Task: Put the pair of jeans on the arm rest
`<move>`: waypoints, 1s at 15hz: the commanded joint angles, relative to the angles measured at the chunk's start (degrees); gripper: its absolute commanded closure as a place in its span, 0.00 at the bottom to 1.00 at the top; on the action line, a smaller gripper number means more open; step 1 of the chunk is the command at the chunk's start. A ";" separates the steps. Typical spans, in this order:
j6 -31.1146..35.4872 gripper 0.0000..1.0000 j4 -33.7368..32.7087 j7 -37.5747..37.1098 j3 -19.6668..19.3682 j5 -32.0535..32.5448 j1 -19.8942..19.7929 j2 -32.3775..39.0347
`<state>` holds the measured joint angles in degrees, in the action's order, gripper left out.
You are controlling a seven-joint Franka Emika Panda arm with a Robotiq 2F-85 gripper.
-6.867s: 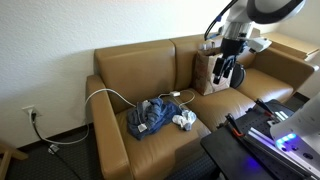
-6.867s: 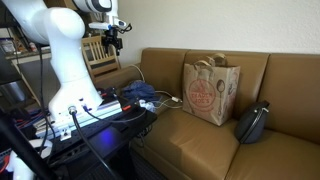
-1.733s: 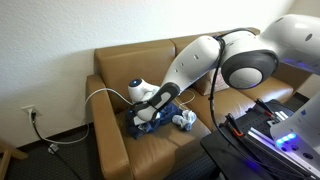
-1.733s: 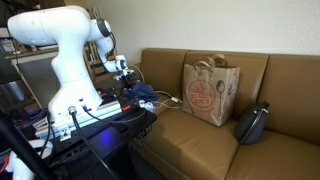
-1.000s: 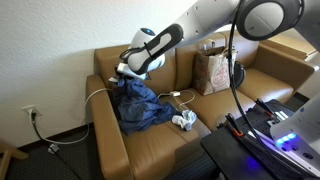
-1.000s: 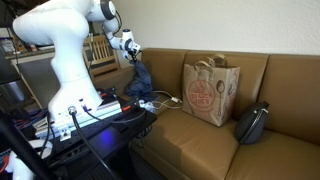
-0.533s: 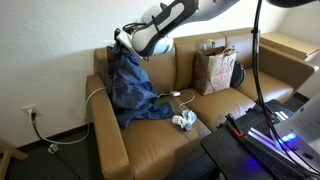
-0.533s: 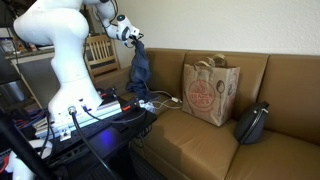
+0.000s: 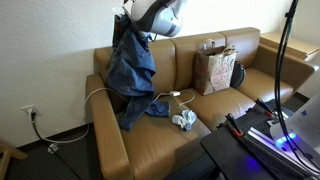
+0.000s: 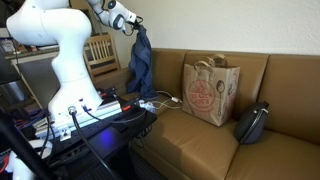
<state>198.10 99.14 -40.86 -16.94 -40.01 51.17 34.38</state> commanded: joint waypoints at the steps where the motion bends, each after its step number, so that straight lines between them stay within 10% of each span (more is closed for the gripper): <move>1: 0.49 0.94 -2.38 -1.61 0.70 -0.38 -0.74 3.08; 2: 2.68 0.94 -1.57 -3.05 2.02 -0.29 -1.94 2.09; 15: 0.90 0.94 12.66 -21.22 -55.50 -28.69 38.06 2.79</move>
<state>197.73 105.80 -57.99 -62.51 -63.03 81.49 34.62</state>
